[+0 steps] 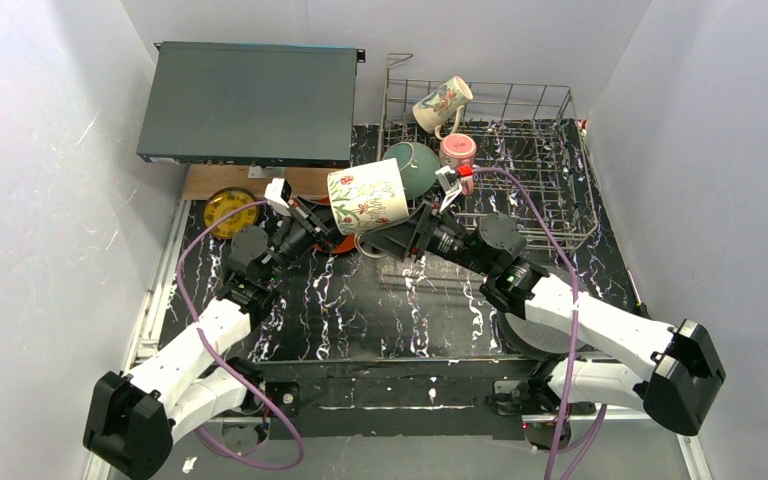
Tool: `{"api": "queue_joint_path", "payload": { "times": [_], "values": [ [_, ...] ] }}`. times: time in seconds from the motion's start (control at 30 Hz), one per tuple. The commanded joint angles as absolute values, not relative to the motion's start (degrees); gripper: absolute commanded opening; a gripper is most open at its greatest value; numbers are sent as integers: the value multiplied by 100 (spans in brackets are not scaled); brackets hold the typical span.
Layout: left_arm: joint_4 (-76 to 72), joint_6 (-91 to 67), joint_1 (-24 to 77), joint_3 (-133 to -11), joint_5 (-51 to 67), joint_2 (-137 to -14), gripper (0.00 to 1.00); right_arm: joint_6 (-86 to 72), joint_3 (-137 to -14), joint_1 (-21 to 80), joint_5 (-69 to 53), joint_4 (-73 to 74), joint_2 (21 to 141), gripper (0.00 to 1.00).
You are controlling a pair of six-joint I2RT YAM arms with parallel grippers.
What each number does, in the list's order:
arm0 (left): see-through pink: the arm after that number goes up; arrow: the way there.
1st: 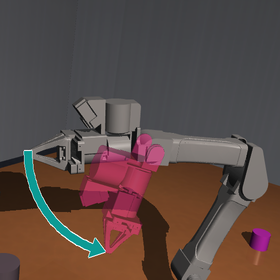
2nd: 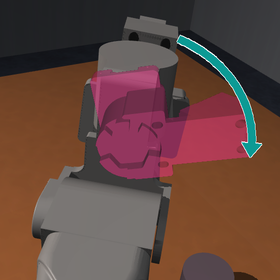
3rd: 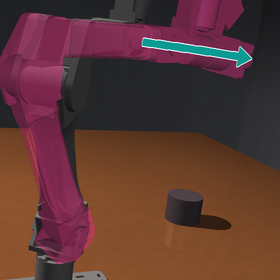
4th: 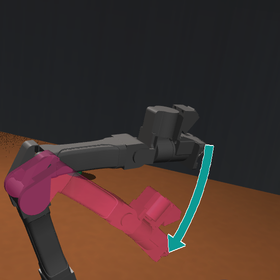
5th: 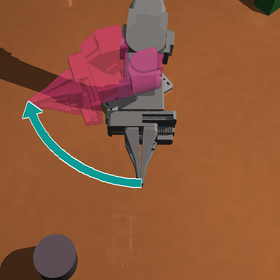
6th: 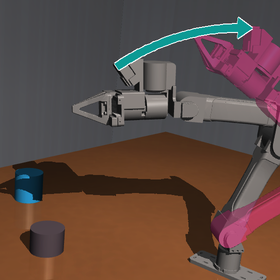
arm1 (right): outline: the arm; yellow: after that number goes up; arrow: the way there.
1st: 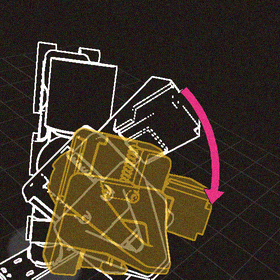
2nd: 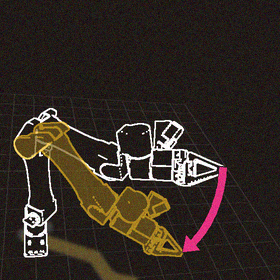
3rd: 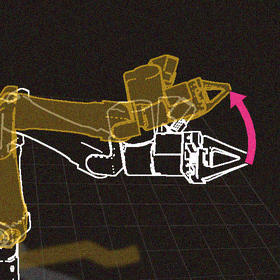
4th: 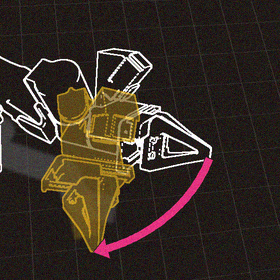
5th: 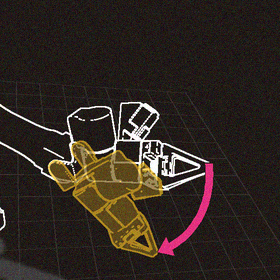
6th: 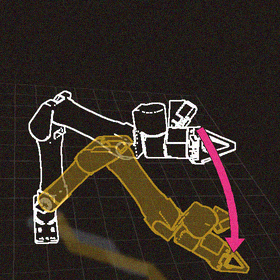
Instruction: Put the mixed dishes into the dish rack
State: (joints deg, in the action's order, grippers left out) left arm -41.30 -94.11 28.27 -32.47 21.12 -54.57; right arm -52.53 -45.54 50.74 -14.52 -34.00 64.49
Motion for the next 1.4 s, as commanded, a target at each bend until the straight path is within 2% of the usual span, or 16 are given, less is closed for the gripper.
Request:
{"api": "queue_joint_path", "payload": {
  "times": [0.0,0.13,0.23,0.3,0.33,0.37,0.4,0.6,0.73,0.97,1.07,1.2,1.37],
  "values": [
    [-4925,-9430,2927,-3302,2460,-5181,0,-5288,-5028,5106,-899,-3673,6671,61],
    [-4947,-9449,2928,-3304,2458,-5163,0,-5309,-5136,5115,-894,-3652,6824,60],
    [-4856,-9413,2928,-3324,2470,-5151,0,-5325,-5210,5125,-844,-3626,6874,53],
    [-4828,-9411,2928,-3330,2469,-5158,0,-5305,-5268,5124,-948,-3659,6934,38],
    [-4785,-9411,2927,-3337,2485,-5168,0,-5282,-5262,5123,-1002,-3733,6954,24],
    [-4755,-9413,2932,-3346,2501,-5175,0,-5256,-5239,5124,-1037,-3834,6958,6],
    [-4714,-9413,2934,-3349,2517,-5185,0,-5244,-5179,5124,-1017,-3915,6915,1],
    [-4024,-9184,2931,-3358,2563,-5020,2,-4933,-5026,5116,-917,-4094,6558,1],
    [-3350,-8831,2929,-3413,2478,-4771,35,-4907,-5033,5039,-883,-3900,6327,1],
    [-1427,-7951,2927,-3690,2216,-4257,66,-5024,-4834,4481,-1034,-3817,5917,1],
    [-233,-7482,2927,-3897,1871,-4044,76,-4758,-4845,4084,-981,-3229,5635,1],
    [1037,-6813,2924,-4327,1698,-3984,87,-3732,-5262,3426,-645,-1600,5401,1],
    [1745,-6196,2926,-4802,1574,-3997,95,-2583,-5839,2434,-323,-307,5552,1]
  ]
}}
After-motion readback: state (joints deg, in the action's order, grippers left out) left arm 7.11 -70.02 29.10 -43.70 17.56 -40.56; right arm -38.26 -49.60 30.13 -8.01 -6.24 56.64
